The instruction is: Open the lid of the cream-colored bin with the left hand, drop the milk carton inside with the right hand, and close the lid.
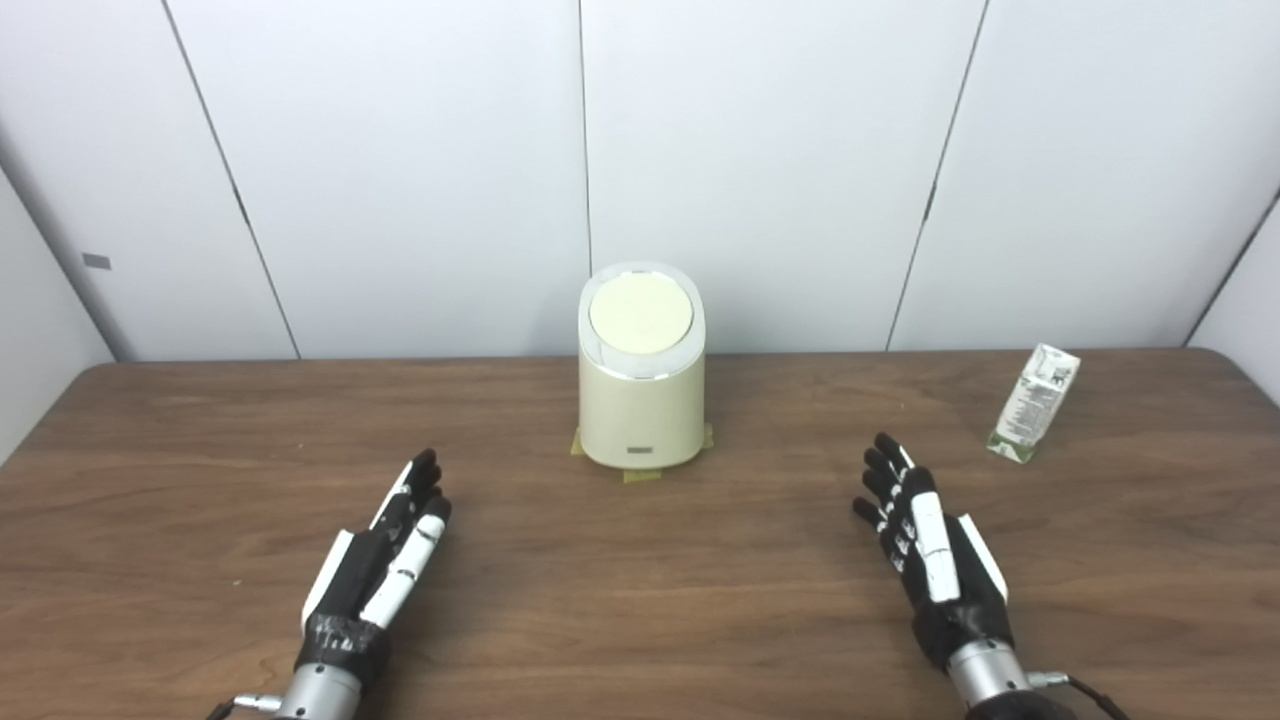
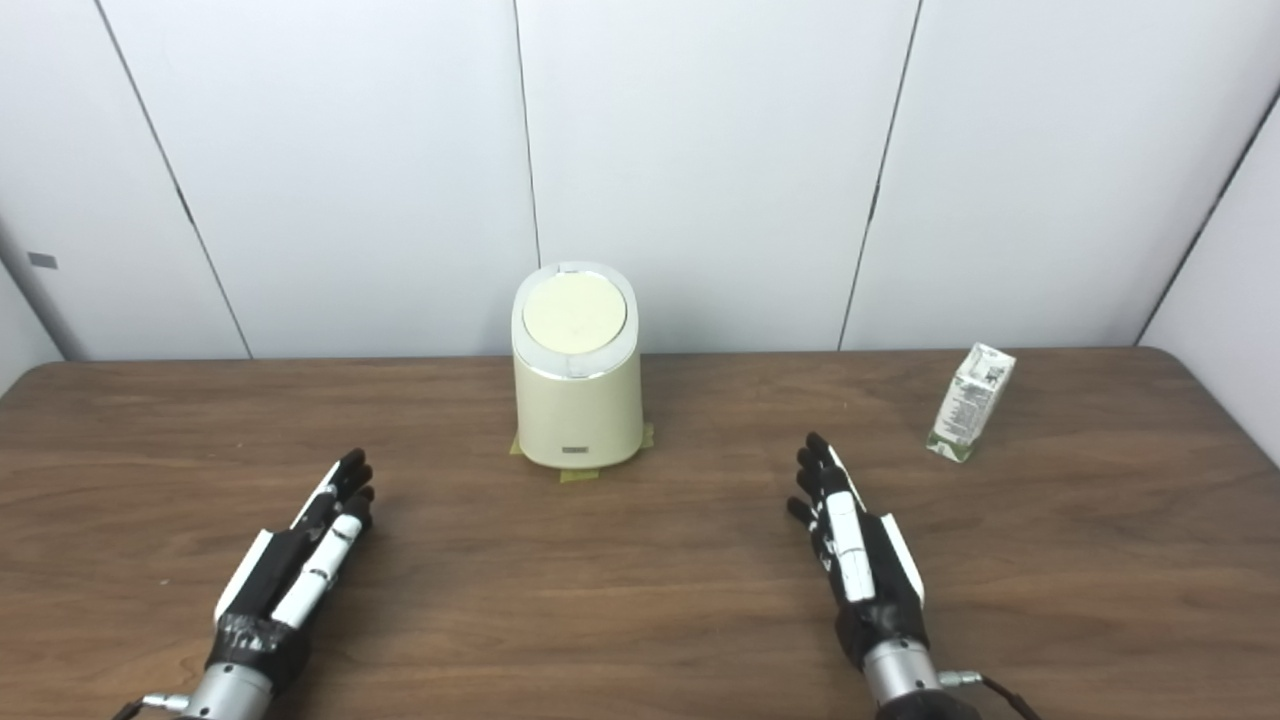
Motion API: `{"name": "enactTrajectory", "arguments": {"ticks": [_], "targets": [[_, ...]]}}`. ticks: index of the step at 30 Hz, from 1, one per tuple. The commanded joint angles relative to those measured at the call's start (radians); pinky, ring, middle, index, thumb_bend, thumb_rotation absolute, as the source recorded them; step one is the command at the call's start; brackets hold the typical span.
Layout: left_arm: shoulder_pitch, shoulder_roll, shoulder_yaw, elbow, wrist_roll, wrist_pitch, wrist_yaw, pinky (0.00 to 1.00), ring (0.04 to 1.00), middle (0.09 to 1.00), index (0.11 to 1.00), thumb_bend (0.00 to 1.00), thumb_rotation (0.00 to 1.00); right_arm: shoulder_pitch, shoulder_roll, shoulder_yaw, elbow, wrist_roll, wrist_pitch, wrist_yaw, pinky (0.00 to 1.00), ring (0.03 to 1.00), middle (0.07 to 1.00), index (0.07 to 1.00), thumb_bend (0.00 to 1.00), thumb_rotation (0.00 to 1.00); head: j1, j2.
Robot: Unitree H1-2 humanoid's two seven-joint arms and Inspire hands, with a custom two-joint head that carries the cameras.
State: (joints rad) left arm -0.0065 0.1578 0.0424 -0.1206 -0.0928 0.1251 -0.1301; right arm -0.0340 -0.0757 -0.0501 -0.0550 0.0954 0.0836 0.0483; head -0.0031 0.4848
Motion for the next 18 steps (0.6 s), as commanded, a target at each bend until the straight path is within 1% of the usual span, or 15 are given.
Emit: {"name": "enactTrajectory", "arguments": {"ticks": [1, 4, 5, 7, 9, 12, 13, 14, 15, 18], "targets": [[-0.037, -0.010, 0.007, 0.012, -0.026, -0.047, -0.004, 1.00, 1.000, 1.000, 1.000, 0.48, 0.79, -0.030, -0.006, -0.003, 0.006, 0.009, -0.032, 0.013, 0.93, 0.972, 0.965, 0.971, 0.61, 1.00, 0.002, -0.009], [-0.051, -0.016, 0.010, 0.028, -0.029, -0.065, -0.003, 0.99, 1.000, 1.000, 1.000, 0.51, 0.89, -0.039, -0.006, -0.007, 0.031, 0.016, -0.046, 0.013, 0.93, 0.976, 0.970, 0.971, 0.62, 1.00, 0.014, -0.027], [-0.059, -0.013, 0.009, 0.031, -0.024, -0.068, -0.003, 0.99, 1.000, 1.000, 1.000, 0.51, 0.90, -0.042, -0.007, -0.008, 0.039, 0.016, -0.051, 0.012, 0.93, 0.978, 0.972, 0.971, 0.62, 1.00, 0.019, -0.035], [-0.076, -0.005, 0.008, 0.038, -0.016, -0.072, -0.006, 1.00, 1.000, 1.000, 1.000, 0.51, 0.87, -0.048, -0.005, -0.012, 0.055, 0.022, -0.063, 0.013, 0.94, 0.980, 0.975, 0.972, 0.63, 0.98, 0.026, -0.052], [-0.090, 0.004, 0.008, 0.031, 0.001, -0.062, -0.002, 0.99, 1.000, 1.000, 1.000, 0.51, 0.86, -0.056, -0.003, -0.018, 0.071, 0.030, -0.074, 0.013, 0.93, 0.981, 0.976, 0.970, 0.63, 0.95, 0.030, -0.071], [-0.108, 0.016, 0.013, 0.020, 0.005, -0.051, -0.001, 1.00, 1.000, 1.000, 1.000, 0.50, 0.86, -0.066, -0.002, -0.023, 0.083, 0.027, -0.078, 0.009, 0.93, 0.980, 0.976, 0.969, 0.63, 0.92, 0.034, -0.095], [-0.114, 0.020, 0.014, 0.013, 0.008, -0.041, 0.000, 1.00, 1.000, 1.000, 1.000, 0.49, 0.87, -0.070, -0.003, -0.024, 0.088, 0.023, -0.080, 0.007, 0.93, 0.978, 0.973, 0.966, 0.63, 0.91, 0.036, -0.105], [-0.118, 0.023, 0.014, 0.003, 0.011, -0.029, 0.002, 1.00, 1.000, 1.000, 1.000, 0.48, 0.87, -0.074, -0.005, -0.024, 0.090, 0.019, -0.080, 0.006, 0.93, 0.978, 0.972, 0.965, 0.63, 0.91, 0.036, -0.105], [-0.120, 0.024, 0.015, -0.002, 0.010, -0.021, 0.003, 1.00, 1.000, 1.000, 1.000, 0.47, 0.88, -0.076, -0.006, -0.025, 0.094, 0.016, -0.081, 0.006, 0.93, 0.977, 0.971, 0.965, 0.63, 0.91, 0.039, -0.113], [-0.116, 0.022, 0.015, -0.001, 0.012, -0.027, 0.004, 1.00, 1.000, 1.000, 1.000, 0.46, 0.89, -0.078, -0.008, -0.028, 0.099, 0.017, -0.084, 0.008, 0.92, 0.973, 0.970, 0.963, 0.63, 0.91, 0.043, -0.124]]}}
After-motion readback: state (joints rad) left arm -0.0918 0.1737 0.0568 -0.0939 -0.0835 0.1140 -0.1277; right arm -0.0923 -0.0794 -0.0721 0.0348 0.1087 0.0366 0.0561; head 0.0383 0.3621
